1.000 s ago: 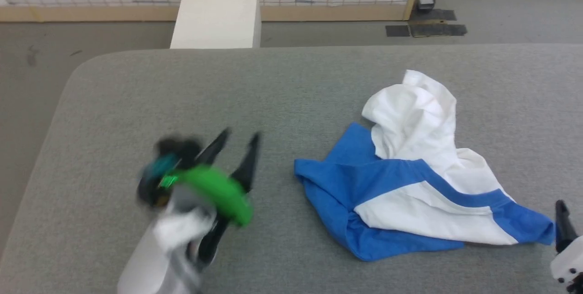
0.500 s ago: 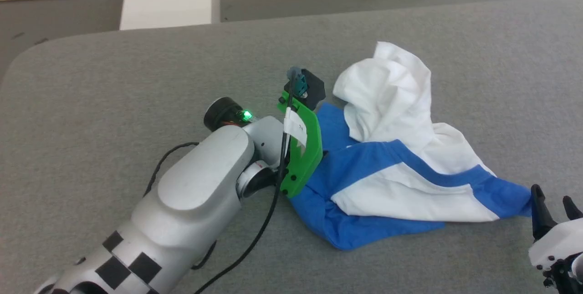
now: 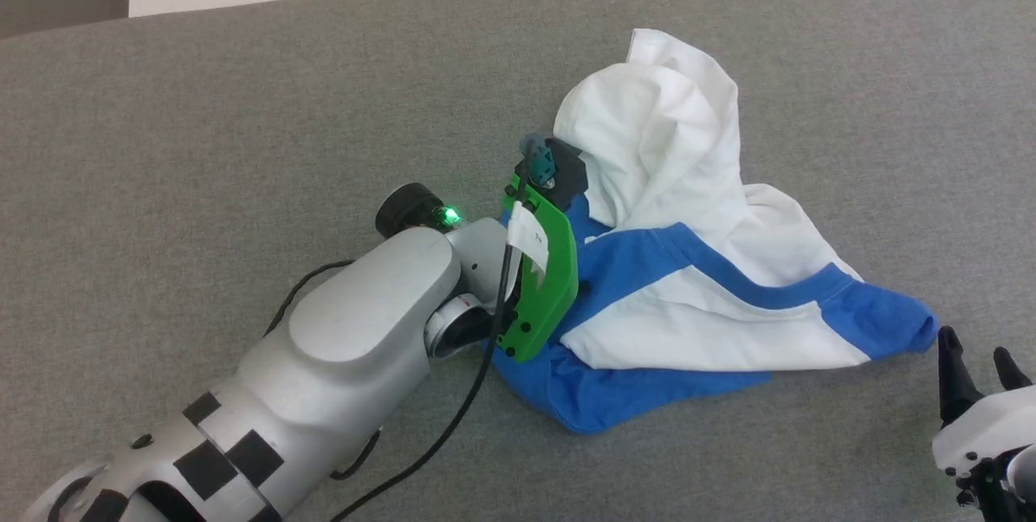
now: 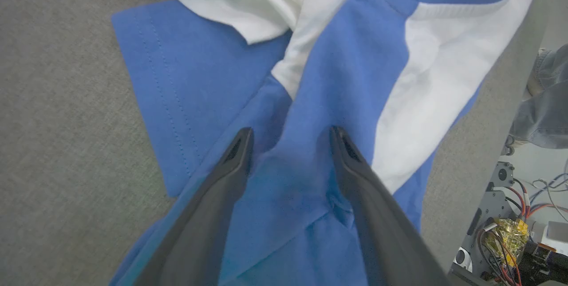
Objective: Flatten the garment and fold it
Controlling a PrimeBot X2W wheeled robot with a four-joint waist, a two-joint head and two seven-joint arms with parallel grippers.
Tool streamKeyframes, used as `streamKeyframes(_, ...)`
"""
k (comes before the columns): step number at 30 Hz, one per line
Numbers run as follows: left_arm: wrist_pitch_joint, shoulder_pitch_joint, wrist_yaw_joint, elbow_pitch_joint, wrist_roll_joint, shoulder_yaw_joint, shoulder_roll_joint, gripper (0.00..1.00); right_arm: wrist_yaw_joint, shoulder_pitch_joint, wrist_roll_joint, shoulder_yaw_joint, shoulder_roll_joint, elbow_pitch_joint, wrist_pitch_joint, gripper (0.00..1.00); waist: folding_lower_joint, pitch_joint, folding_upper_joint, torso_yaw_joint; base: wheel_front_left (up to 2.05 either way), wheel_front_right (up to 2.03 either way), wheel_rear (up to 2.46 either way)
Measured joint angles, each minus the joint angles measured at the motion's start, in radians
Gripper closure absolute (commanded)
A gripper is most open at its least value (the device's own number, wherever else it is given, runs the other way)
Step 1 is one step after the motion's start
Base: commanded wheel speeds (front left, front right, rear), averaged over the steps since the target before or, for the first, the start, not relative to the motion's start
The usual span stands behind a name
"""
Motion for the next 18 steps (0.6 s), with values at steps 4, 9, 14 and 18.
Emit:
streamKeyframes(4,-0.035,-0.012,0.000,0.002,-0.053,-0.014,0.002,1.00,0.000,-0.015,-0.005,0.005,0.000,0.014,-0.002,0.00,0.0000,-0.003,0.0000,0.007,0.00,0.00,0.00)
streamKeyframes(9,-0.124,-0.011,0.000,-0.022,-0.165,0.050,0.003,1.00,0.000,-0.014,-0.026,-0.005,0.000,0.026,-0.001,0.00,0.0000,-0.032,0.0000,0.026,0.00,0.00,0.00)
streamKeyframes(14,-0.257,-0.012,0.015,-0.040,-0.225,0.181,0.044,1.00,0.000,-0.008,-0.050,-0.024,0.000,0.013,0.018,0.00,0.0000,-0.069,0.0000,0.069,0.00,0.00,0.00)
streamKeyframes(18,-0.368,-0.003,0.124,0.017,-0.221,0.283,0.129,1.00,0.000,0.000,-0.055,-0.017,0.000,-0.005,0.036,0.00,0.0000,-0.100,0.0000,0.113,0.00,0.00,0.00)
